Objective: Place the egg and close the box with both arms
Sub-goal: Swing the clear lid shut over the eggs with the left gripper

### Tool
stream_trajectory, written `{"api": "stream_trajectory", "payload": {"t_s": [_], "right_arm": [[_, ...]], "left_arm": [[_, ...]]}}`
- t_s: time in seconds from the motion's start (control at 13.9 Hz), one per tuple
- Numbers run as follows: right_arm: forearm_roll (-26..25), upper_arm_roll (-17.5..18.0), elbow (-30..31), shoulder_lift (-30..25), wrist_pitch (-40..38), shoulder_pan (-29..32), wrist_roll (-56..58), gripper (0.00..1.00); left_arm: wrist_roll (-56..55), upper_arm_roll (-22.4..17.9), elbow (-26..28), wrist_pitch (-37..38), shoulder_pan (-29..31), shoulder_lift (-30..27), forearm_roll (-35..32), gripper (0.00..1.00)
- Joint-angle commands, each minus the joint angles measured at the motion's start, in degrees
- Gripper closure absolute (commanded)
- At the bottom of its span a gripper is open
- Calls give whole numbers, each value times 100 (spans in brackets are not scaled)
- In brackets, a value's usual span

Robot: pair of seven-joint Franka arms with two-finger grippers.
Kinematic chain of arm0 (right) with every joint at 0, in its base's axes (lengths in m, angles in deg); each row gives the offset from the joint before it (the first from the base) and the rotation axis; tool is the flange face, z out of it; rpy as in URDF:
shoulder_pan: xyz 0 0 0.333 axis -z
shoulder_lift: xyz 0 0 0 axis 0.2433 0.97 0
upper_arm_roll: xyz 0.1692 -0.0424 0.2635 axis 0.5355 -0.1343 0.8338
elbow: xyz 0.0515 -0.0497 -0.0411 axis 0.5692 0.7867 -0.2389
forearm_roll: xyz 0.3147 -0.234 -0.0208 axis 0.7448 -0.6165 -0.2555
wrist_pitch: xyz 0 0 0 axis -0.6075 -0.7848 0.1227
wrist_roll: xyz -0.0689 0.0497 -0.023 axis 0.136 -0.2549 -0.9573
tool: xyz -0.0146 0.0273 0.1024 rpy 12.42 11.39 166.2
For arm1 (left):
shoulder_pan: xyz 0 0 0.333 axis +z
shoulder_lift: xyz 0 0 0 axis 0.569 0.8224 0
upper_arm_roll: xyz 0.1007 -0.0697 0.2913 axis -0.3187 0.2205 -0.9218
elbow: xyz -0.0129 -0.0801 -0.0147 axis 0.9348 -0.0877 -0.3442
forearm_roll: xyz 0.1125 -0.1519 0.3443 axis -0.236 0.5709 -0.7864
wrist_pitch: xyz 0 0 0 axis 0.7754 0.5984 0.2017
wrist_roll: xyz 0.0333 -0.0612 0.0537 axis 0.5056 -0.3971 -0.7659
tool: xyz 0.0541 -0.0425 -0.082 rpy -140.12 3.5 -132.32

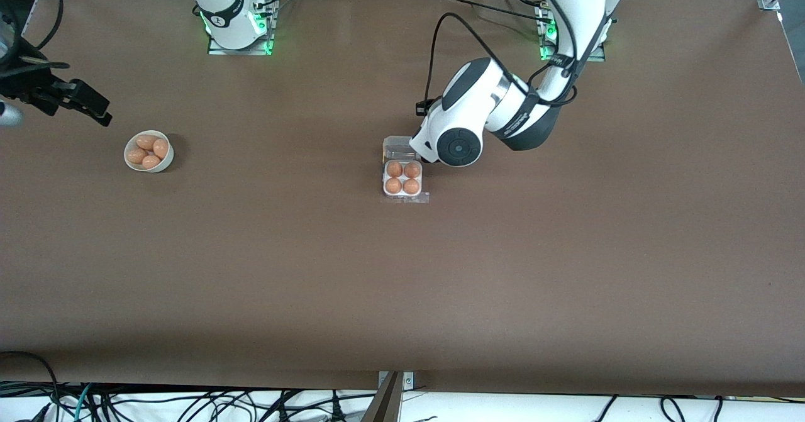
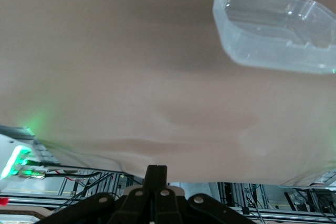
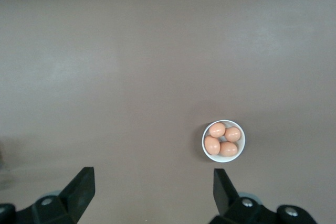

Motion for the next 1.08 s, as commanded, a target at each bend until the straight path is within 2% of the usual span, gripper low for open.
{"api": "stream_trajectory", "payload": {"t_s": [0.0,0.65,1.0], "right_arm": [[50,-27,-149,58,-134,101,495,0],[50,-10,-114,172,296,163,585,0],[58,-18,-131,233,296,128,594,0]], "left_arm": [[-88,-74,-170,-300,-331,334,179,100],[-168,-74,-161,-1627,-570,493,179,100],[-133,-153,-248,-1752,-509,520,108,100]]}}
